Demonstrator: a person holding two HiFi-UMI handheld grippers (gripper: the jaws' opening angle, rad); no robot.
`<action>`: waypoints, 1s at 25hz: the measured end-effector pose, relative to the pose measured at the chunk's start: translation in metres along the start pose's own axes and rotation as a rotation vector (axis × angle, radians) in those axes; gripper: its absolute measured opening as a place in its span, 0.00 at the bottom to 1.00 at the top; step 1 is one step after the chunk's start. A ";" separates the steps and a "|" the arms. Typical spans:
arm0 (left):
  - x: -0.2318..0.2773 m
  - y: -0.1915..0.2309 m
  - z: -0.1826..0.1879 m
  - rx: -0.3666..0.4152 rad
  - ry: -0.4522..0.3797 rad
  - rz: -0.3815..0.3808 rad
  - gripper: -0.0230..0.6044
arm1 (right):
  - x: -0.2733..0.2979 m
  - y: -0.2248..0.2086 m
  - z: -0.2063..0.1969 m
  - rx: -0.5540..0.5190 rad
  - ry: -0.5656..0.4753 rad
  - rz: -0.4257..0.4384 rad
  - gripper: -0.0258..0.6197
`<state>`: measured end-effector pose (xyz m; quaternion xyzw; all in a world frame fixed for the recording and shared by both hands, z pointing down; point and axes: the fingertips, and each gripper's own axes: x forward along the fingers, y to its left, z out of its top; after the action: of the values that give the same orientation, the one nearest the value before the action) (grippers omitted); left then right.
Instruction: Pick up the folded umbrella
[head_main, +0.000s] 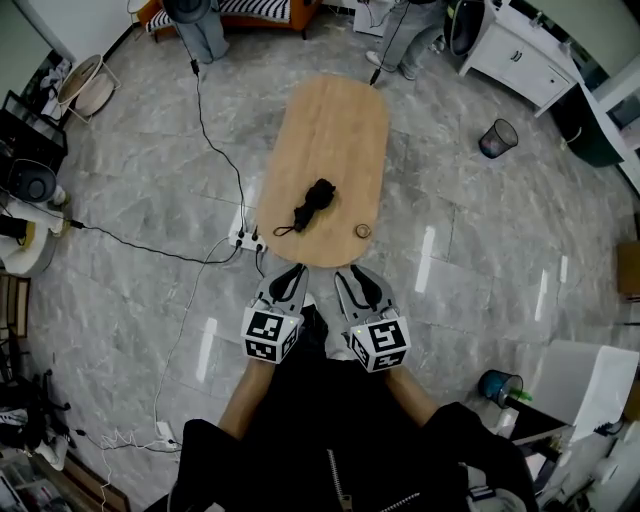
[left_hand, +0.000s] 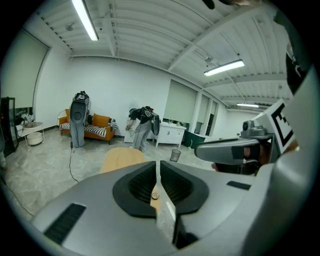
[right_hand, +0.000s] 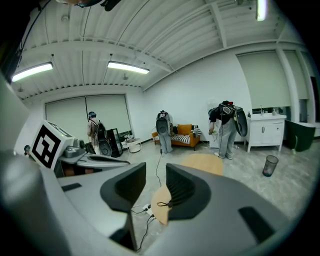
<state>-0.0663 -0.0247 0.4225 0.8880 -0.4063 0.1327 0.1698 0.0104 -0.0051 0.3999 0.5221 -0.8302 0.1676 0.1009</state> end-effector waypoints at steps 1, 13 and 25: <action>0.005 0.006 0.002 -0.001 0.004 -0.008 0.07 | 0.007 -0.001 0.002 -0.001 0.002 -0.005 0.22; 0.054 0.051 0.018 -0.007 0.048 -0.094 0.07 | 0.070 -0.030 0.031 0.003 0.023 -0.080 0.23; 0.109 0.073 0.030 0.014 0.105 -0.069 0.07 | 0.106 -0.067 0.028 0.054 0.061 -0.032 0.23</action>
<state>-0.0501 -0.1557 0.4498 0.8943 -0.3653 0.1758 0.1892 0.0245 -0.1312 0.4220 0.5325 -0.8134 0.2040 0.1149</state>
